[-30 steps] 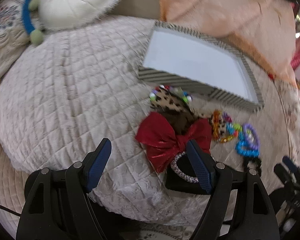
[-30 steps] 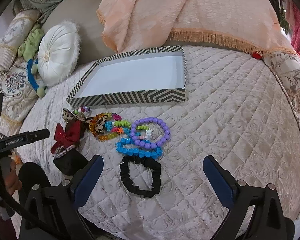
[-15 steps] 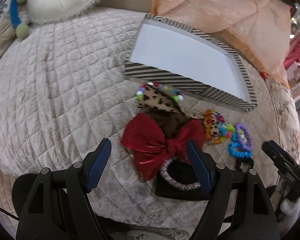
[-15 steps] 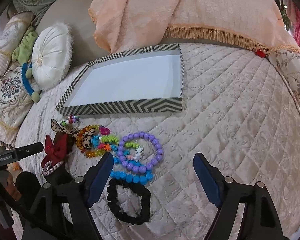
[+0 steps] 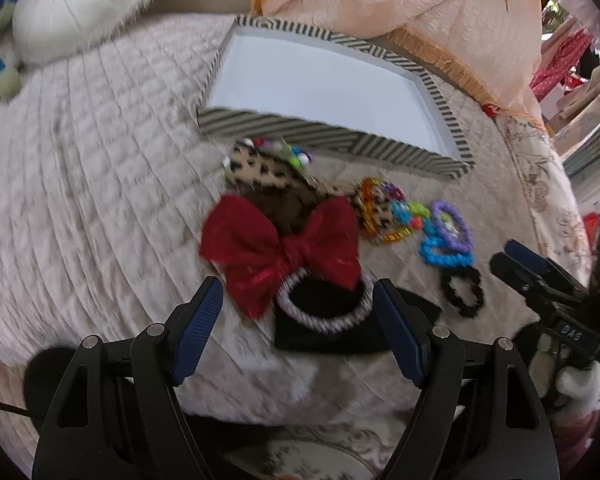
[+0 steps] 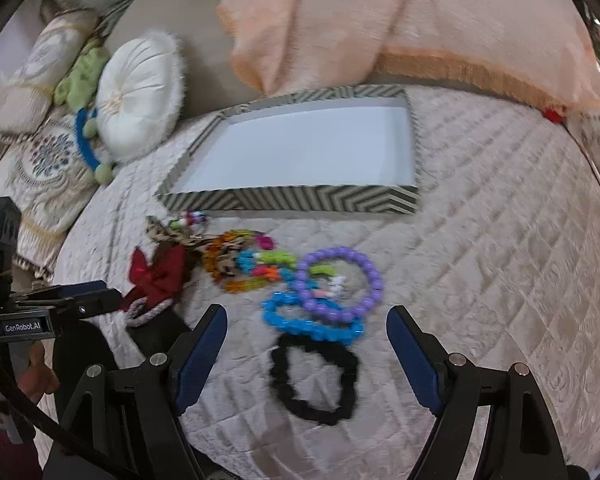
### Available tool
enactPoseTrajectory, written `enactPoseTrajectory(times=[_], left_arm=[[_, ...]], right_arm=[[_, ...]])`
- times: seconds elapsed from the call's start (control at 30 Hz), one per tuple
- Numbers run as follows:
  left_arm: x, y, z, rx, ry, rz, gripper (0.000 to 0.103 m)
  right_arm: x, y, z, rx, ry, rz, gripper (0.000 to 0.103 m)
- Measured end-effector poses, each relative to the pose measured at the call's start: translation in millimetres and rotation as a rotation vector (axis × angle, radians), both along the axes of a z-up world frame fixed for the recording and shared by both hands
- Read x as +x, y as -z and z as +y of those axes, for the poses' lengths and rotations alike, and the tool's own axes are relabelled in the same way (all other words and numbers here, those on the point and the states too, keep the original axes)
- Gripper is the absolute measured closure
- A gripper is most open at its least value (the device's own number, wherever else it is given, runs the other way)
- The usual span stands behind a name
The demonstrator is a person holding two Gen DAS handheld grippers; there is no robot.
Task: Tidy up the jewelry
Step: 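Move the left tool to the grey beaded bracelet while the right tool approaches the black velvet pouch, then close the left tool on the grey bracelet while the right tool grips the black velvet pouch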
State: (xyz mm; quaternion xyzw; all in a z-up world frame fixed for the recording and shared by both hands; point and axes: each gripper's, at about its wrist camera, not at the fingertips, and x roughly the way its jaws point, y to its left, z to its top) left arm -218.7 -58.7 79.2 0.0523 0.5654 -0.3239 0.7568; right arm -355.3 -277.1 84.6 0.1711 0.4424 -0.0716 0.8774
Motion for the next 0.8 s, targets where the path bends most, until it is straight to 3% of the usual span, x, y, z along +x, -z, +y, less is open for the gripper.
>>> enactPoseTrajectory(times=[0.13,0.3,0.47,0.53,0.63,0.67,0.77,0.8], left_arm=[[-3.1,2.4,6.5,-0.030,-0.020,0.068,0.025],[5.1,17.4,9.6,-0.100,-0.095,0.211,0.029],[13.0,27.2,4.8,-0.114,-0.144,0.258,0.030],[14.9,31.7,3.3,-0.124,-0.155,0.284,0.048],[17.4,35.2,3.9,-0.124,-0.178,0.290,0.054],[17.8,35.1,4.3,-0.125,-0.177,0.288,0.056],[18.5,34.5,8.3,-0.117,-0.186,0.277,0.076],[18.9,34.1,10.6,-0.116,-0.191,0.274,0.081]], right_arm=[[4.6,3.5,22.6,0.029,-0.100,-0.005,0.022],[11.1,20.3,52.2,0.100,-0.244,-0.012,0.022],[19.2,27.0,73.4,0.064,-0.311,-0.051,0.022],[26.4,33.0,79.0,0.039,-0.322,-0.047,0.022],[35.3,38.8,81.0,0.034,-0.328,-0.056,0.022],[36.2,38.3,80.8,0.043,-0.330,-0.070,0.025],[41.6,42.7,82.1,0.095,-0.367,-0.086,0.065],[43.3,46.5,83.1,0.105,-0.370,-0.075,0.069]])
